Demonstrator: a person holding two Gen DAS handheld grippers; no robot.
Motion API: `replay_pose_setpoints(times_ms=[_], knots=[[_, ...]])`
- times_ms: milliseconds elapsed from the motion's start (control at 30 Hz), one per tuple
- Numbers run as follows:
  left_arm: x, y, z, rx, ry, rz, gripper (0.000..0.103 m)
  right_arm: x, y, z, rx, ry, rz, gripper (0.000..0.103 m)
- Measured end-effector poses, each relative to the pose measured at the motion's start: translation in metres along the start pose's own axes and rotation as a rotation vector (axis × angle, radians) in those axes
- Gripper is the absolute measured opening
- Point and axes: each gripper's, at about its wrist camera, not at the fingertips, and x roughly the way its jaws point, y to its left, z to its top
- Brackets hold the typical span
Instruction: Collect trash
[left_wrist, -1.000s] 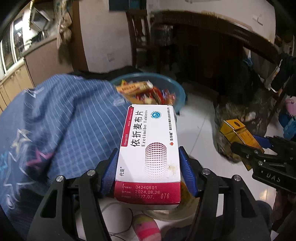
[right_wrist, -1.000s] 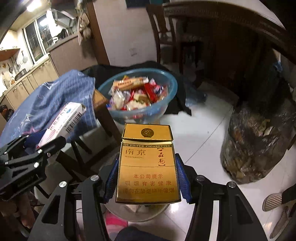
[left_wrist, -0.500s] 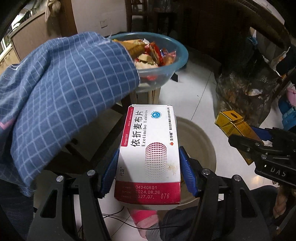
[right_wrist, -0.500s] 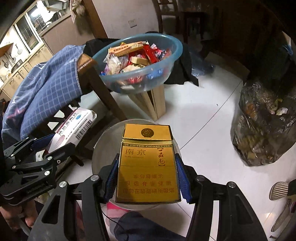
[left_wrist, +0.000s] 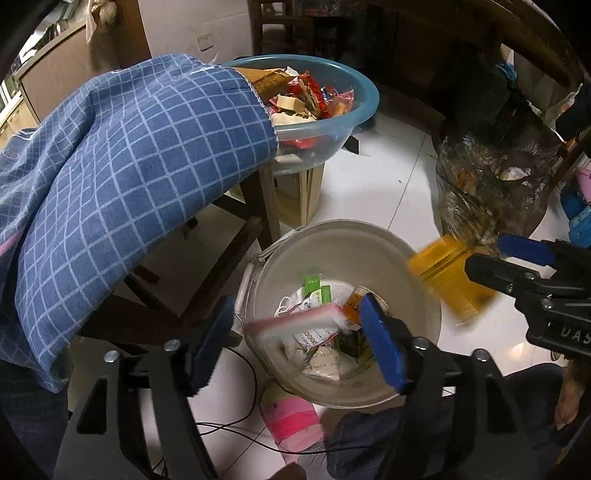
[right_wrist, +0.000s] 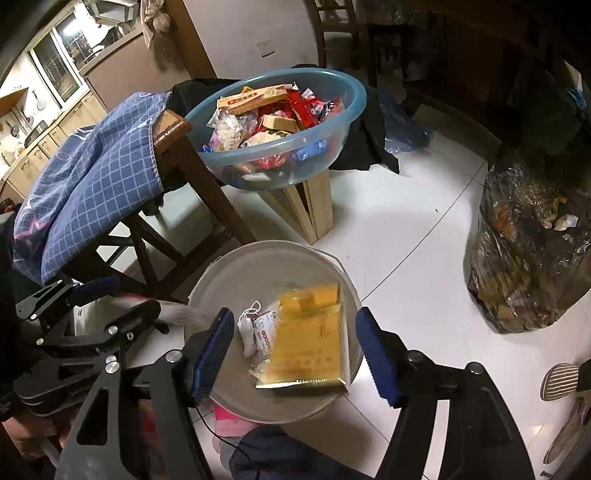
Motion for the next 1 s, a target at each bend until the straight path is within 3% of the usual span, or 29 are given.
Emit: replay_pose_setpoints(times_ms=[267, 400, 567, 700, 1000], knots=[[-0.015, 0.007, 0.0, -0.002, -0.042, 0.022, 0.079, -0.026, -0.011, 0.001, 0.018, -0.08, -0.014, 0.073], [-0.045, 0.014, 0.003, -0.022, -0.116, 0.033, 0.081, -0.057, -0.001, 0.002, -0.019, -0.202, -0.046, 0.084], [-0.105, 0.042, 0.009, -0.085, -0.273, 0.079, 0.09, -0.105, 0.03, 0.01, -0.076, -0.38, -0.034, 0.097], [-0.143, 0.064, 0.01, -0.126, -0.36, 0.138, 0.097, -0.14, 0.059, 0.018, -0.118, -0.495, -0.009, 0.098], [-0.207, 0.123, -0.008, -0.254, -0.466, 0.265, 0.097, -0.19, 0.148, 0.037, -0.255, -0.628, 0.099, 0.098]])
